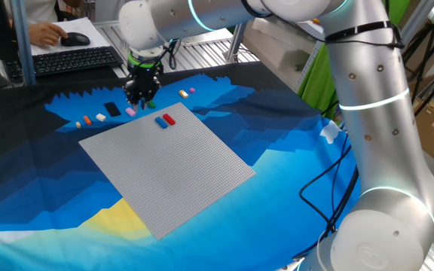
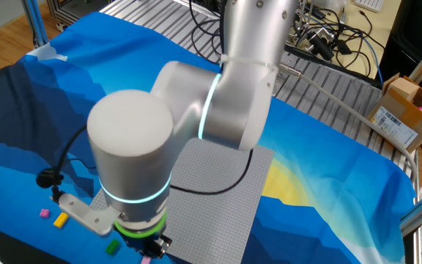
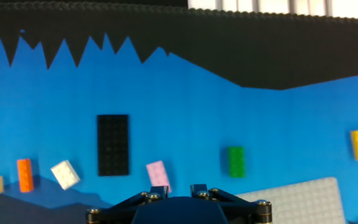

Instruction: Stack small Lego blocks randomly, one at a time

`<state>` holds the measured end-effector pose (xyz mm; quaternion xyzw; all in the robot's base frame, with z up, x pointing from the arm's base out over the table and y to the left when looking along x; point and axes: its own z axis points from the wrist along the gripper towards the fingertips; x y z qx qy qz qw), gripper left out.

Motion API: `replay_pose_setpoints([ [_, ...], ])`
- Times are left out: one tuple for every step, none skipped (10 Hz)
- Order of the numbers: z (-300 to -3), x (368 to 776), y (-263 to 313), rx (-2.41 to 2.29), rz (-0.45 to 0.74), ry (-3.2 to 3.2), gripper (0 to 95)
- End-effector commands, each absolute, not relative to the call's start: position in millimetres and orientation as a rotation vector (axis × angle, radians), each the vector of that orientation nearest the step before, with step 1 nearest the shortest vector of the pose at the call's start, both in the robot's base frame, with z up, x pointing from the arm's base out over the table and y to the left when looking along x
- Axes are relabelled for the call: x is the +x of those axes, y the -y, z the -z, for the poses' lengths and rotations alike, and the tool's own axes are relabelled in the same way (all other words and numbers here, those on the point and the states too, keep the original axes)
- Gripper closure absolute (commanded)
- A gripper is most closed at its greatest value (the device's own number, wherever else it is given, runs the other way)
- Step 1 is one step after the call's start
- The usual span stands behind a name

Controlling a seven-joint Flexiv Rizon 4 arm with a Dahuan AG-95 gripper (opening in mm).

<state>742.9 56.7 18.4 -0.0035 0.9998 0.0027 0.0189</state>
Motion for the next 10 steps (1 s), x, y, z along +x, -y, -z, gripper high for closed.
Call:
replay_pose_setpoints([
  [-17, 742, -57, -0.017, -0.013, -3.099, 76.0],
  [-15, 743, -59, -0.015, -0.015, -3.098, 76.0],
  [-16, 742, -60, -0.014, -0.016, -3.1, 76.0],
  [-17, 741, -62, -0.007, -0.016, -3.1, 76.0],
  [-17, 740, -65, -0.001, -0.017, -3.098, 76.0],
  [-17, 740, -67, -0.006, -0.017, -3.096, 76.0],
  [-16, 740, -68, -0.01, -0.015, -3.092, 76.0],
  [-13, 740, -69, -0.015, -0.015, -3.09, 76.0],
  [-10, 741, -69, -0.015, -0.014, -3.085, 76.0],
  [-9, 742, -69, -0.015, -0.013, -3.081, 76.0],
])
